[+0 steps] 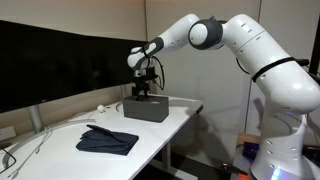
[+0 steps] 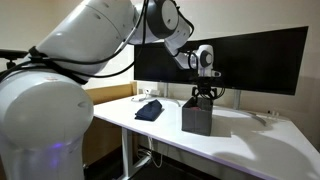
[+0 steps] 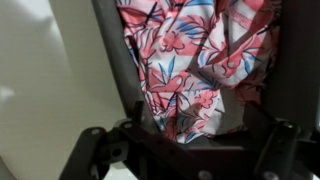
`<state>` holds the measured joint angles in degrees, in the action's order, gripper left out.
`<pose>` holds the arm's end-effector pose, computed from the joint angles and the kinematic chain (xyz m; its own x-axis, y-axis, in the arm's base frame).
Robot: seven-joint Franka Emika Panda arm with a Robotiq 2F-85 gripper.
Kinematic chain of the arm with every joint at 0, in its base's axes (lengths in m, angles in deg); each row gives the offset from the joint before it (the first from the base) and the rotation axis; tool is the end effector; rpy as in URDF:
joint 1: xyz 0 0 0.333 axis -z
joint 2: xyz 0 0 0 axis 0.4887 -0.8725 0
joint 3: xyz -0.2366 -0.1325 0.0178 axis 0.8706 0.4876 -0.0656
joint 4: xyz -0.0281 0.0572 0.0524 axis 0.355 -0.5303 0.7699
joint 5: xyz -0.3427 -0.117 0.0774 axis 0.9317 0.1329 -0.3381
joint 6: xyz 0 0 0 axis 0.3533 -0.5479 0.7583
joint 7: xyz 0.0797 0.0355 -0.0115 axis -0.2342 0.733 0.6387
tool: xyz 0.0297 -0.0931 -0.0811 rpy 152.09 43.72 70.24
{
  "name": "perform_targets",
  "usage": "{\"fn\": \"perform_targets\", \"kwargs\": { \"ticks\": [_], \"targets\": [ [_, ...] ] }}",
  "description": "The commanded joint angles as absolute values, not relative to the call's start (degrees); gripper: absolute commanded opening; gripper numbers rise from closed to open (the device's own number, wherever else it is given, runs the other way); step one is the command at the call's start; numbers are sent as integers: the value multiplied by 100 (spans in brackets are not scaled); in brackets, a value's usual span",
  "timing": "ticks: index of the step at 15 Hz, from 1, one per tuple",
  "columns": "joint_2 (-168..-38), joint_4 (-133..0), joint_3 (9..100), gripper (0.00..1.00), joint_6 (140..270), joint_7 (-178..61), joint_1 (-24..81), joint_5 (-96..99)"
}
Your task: Pick up the clothes from the box and put them on the table
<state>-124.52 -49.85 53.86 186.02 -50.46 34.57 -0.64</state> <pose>0.6805 -0.0971 0.2983 0.9973 -0.0694 0.0233 -0.0704 -0.9964 0.0470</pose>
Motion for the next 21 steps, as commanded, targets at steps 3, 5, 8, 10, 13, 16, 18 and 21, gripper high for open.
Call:
{"fn": "perform_targets", "kwargs": {
  "ticks": [3,5,8,10,13,16,18,21],
  "targets": [
    [-12112,-5691,5635,100,18745,-6889,3153,-129],
    [-12060,-5820,5695,100,18662,-7557,3029,-152],
    [-11971,-6060,5778,100,18631,-8566,2819,-219],
    [-11918,-6188,5827,100,18595,-9149,2726,-296],
    [-11877,-6365,5876,100,18665,-9935,2719,-418],
    [-11851,-6467,5997,100,18804,-10754,2700,-393],
    [-11850,-6481,6056,100,18824,-11301,2702,-370],
    [-11868,-6467,6099,100,18832,-11996,2679,-283]
  ]
}}
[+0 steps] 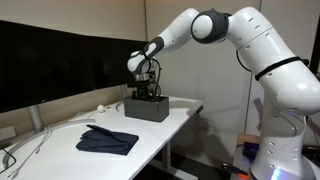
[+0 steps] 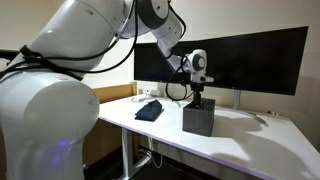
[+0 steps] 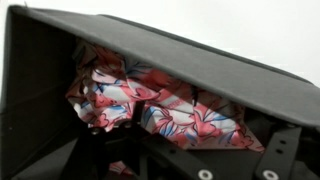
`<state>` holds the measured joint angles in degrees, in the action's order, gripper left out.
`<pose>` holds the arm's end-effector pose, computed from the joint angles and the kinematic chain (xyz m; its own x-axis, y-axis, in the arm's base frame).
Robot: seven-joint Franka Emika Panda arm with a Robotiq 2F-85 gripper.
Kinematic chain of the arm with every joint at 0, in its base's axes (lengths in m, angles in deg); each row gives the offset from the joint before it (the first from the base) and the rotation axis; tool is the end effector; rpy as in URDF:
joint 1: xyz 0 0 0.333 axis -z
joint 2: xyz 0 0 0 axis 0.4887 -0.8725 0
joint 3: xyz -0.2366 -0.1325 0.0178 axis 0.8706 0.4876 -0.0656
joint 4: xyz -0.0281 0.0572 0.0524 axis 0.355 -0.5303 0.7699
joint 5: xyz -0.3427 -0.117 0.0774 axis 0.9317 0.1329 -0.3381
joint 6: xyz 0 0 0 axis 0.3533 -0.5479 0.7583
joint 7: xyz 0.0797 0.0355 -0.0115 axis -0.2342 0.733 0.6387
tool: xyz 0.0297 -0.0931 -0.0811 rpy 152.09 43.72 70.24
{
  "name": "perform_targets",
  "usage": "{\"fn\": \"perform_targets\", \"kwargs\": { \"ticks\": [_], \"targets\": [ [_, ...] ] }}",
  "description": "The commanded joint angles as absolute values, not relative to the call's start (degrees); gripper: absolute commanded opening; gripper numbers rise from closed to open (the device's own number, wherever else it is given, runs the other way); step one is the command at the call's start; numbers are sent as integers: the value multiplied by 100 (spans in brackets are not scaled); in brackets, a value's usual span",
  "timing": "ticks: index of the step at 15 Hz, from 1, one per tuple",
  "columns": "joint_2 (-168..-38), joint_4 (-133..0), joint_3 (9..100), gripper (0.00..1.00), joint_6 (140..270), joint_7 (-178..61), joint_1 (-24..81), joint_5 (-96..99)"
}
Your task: Pick up the clothes from the box and put them on the table
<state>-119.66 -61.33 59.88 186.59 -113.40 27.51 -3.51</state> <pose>0.6448 -0.0716 0.2706 0.3967 -0.9179 0.0107 -0.9146 -0.3942 0.0901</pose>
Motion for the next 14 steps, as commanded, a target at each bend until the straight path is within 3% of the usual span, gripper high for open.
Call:
{"fn": "perform_targets", "kwargs": {
  "ticks": [1,14],
  "targets": [
    [-11891,-6456,6110,100,18861,-12178,2683,-264],
    [-11831,-6469,6194,100,19036,-12865,2830,-200]
  ]
}}
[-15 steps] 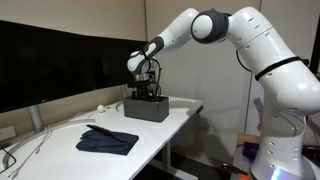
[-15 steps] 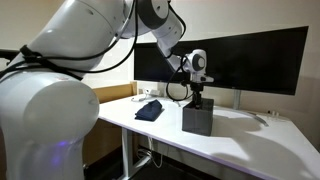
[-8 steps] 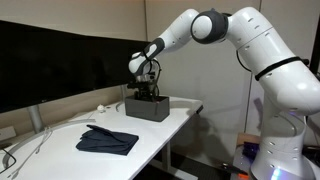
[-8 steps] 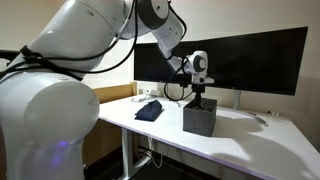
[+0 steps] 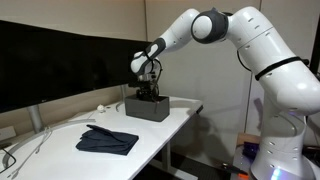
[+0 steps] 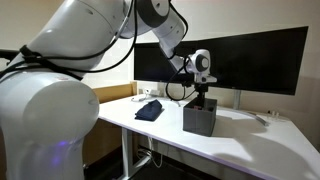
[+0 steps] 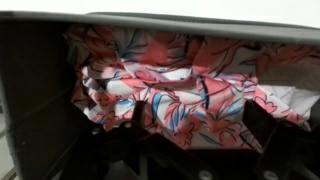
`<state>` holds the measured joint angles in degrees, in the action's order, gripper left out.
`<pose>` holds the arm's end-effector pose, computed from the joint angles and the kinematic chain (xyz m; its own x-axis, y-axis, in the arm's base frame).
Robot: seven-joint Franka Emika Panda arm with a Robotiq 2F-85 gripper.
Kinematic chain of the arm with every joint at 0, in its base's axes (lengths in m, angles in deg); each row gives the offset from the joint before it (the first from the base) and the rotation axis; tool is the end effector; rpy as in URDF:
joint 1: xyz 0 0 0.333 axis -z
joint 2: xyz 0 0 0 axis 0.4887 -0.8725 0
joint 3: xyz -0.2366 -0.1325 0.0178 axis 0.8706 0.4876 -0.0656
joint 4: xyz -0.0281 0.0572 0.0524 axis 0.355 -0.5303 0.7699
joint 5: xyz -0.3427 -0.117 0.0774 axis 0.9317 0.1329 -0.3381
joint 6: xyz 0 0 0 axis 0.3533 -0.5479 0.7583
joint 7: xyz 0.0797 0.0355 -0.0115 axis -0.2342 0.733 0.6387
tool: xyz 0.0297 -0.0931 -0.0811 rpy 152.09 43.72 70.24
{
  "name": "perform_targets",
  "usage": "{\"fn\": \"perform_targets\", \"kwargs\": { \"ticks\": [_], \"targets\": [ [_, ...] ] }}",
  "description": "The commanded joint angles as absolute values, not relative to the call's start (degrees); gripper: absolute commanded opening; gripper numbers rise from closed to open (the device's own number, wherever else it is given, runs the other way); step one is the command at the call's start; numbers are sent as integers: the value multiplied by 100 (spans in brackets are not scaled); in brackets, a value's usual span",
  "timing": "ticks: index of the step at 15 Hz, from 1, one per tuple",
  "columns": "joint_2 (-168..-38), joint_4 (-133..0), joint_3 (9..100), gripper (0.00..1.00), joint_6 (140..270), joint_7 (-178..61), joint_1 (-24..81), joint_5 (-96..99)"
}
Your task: Pick up the clothes from the box and put them on the table
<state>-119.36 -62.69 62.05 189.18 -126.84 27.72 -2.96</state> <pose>0.6421 -0.0972 0.2695 0.1428 -0.9875 0.0672 -0.9882 -0.1384 0.0649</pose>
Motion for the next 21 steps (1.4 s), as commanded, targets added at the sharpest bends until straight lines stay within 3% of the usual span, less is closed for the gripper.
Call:
{"fn": "perform_targets", "kwargs": {
  "ticks": [1,10,11,13,21],
  "targets": [
    [-11885,-6445,6189,100,19015,-12825,2848,-200],
    [-12346,-6291,6073,100,18936,-12438,2932,-239],
    [-12340,-6318,6044,75,19011,-12334,2945,-253],
    [-12309,-6339,6050,68,19042,-12203,2924,-197],
    [-12322,-6295,6029,16,19046,-11877,2930,-219]
  ]
}}
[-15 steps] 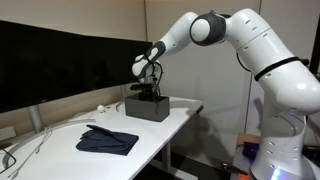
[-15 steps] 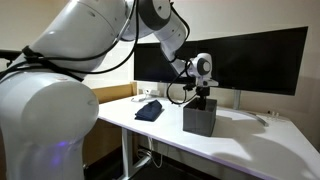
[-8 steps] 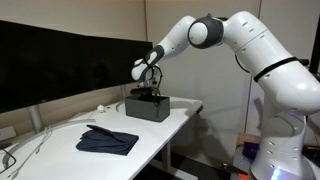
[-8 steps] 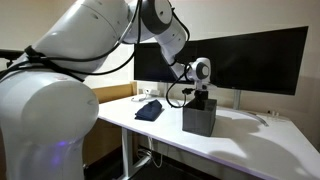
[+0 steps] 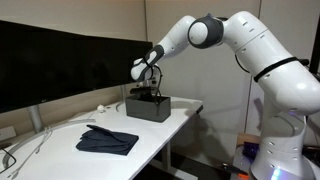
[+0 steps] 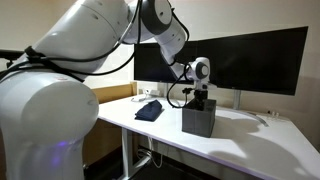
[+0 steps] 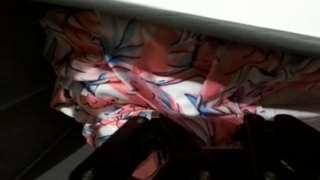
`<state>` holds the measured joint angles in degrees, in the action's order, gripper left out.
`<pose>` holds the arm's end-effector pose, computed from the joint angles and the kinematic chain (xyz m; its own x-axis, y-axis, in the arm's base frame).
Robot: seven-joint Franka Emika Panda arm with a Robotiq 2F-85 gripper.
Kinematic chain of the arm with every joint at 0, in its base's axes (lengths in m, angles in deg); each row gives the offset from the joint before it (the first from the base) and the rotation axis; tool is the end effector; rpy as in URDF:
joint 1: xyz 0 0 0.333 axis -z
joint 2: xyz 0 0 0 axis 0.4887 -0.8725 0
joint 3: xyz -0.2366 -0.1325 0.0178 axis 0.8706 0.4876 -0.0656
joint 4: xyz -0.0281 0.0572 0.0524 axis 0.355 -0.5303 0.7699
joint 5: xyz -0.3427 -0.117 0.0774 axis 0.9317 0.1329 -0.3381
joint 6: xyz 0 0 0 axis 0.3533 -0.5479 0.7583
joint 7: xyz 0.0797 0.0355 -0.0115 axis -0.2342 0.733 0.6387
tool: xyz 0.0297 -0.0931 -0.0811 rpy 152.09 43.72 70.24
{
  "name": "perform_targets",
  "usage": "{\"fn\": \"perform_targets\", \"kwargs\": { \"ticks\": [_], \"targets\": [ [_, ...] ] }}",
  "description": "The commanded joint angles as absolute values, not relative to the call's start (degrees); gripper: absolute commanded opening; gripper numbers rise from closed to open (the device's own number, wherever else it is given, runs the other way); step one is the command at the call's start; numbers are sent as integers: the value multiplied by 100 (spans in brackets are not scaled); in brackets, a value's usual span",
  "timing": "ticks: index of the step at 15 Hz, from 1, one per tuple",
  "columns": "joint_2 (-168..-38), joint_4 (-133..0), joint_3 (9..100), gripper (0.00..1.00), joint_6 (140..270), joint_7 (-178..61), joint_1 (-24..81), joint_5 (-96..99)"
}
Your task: Pick up the clothes from the box and put them on the table
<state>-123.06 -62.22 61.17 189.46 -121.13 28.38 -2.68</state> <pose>0.6396 -0.0962 0.2312 0.2481 -0.9677 0.0460 -0.9628 -0.2410 0.1219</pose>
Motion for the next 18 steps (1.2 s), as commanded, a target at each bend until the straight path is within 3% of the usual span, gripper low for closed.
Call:
{"fn": "perform_targets", "kwargs": {
  "ticks": [1,3,18],
  "targets": [
    [-12319,-6291,6024,11,19041,-11832,2930,-219],
    [-12296,-6302,6014,6,19083,-11732,2928,-225],
    [-11490,-6561,6012,8,18883,-10965,2762,128]
  ]
}}
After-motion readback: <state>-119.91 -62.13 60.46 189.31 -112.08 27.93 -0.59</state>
